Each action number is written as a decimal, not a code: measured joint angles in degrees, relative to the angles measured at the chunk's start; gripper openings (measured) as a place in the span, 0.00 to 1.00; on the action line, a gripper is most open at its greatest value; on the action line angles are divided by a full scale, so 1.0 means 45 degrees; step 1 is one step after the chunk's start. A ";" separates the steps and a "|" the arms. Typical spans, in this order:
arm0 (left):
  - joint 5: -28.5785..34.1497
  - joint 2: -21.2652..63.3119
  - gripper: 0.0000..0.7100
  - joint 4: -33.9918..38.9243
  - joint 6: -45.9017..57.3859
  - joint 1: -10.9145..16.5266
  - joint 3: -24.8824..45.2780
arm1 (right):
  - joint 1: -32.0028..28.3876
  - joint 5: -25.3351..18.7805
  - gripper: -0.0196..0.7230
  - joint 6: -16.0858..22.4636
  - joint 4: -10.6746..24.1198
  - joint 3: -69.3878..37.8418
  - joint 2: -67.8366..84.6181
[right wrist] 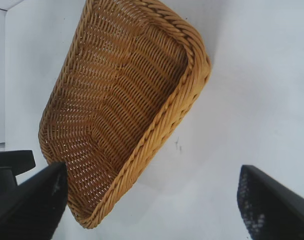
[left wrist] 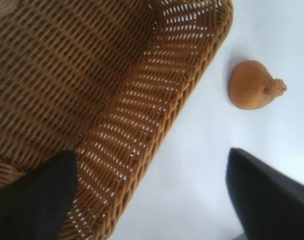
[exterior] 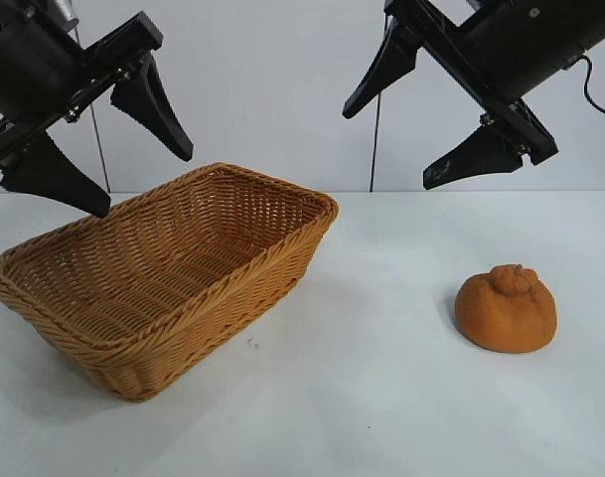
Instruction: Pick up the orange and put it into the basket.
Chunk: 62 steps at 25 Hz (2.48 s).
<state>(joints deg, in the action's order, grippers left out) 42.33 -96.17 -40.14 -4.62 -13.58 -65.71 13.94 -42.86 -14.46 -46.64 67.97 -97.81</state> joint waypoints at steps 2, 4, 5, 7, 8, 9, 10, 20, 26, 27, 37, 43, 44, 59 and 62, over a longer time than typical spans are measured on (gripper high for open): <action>0.0000 0.0000 0.82 0.0000 0.0000 0.0000 0.0000 | 0.0000 0.0000 0.88 0.0000 0.0000 0.0000 0.0000; 0.0000 0.0000 0.82 0.0000 0.0000 0.0000 0.0000 | 0.0000 0.0000 0.88 0.0000 0.0000 0.0000 0.0000; 0.0000 0.0000 0.82 0.0000 0.0000 0.0000 0.0000 | 0.0000 0.0000 0.88 0.0000 0.0000 0.0000 0.0000; 0.0000 0.0000 0.82 0.0000 0.0000 0.0000 0.0000 | 0.0000 0.0000 0.88 0.0000 0.0000 0.0000 0.0000; 0.0000 0.0000 0.82 0.0000 0.0000 0.0000 0.0000 | 0.0000 0.0000 0.88 0.0000 0.0000 0.0000 0.0000; 0.0000 0.0000 0.82 0.0000 0.0000 0.0000 0.0000 | 0.0000 0.0000 0.88 0.0000 0.0000 0.0000 0.0000; 0.0000 0.0000 0.82 0.0000 0.0000 0.0000 0.0000 | 0.0000 0.0000 0.88 0.0000 -0.0011 0.0000 0.0000; -0.0014 0.0000 0.82 0.0000 0.0000 0.0000 0.0000 | 0.0000 0.0009 0.88 0.0000 -0.0011 0.0000 0.0000; -0.0288 0.0000 0.82 -0.0011 0.0000 0.0026 0.0000 | 0.0000 0.0009 0.88 0.0000 -0.0011 0.0000 0.0000; -0.0259 0.0000 0.82 -0.0011 0.0000 0.0092 0.0000 | 0.0000 0.0009 0.88 0.0000 -0.0011 0.0000 0.0000; 0.0550 0.1921 0.82 0.3682 0.4035 0.0621 -0.0056 | 0.0000 0.0009 0.88 0.0000 -0.0011 0.0000 0.0000; 0.1138 0.2334 0.82 0.7163 1.0059 -0.0603 0.0206 | 0.0000 0.0009 0.88 0.0000 -0.0011 0.0000 0.0000; 0.1063 0.2334 0.82 0.7326 1.0791 -0.0709 0.0400 | 0.0000 -0.0004 0.88 0.0000 -0.0011 0.0000 0.0000; -0.0668 -0.0003 0.82 0.7271 1.2665 -0.0802 0.1833 | 0.0000 -0.0138 0.88 0.0000 -0.0011 0.0000 0.0000; -0.1198 -0.0719 0.82 0.7045 1.2669 -0.0802 0.1833 | 0.0000 -0.0257 0.88 0.0000 -0.0011 0.0000 0.0000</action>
<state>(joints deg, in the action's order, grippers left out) 36.94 -99.40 -8.44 52.39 -17.19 -57.46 13.94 -44.02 -14.46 -46.69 67.97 -97.81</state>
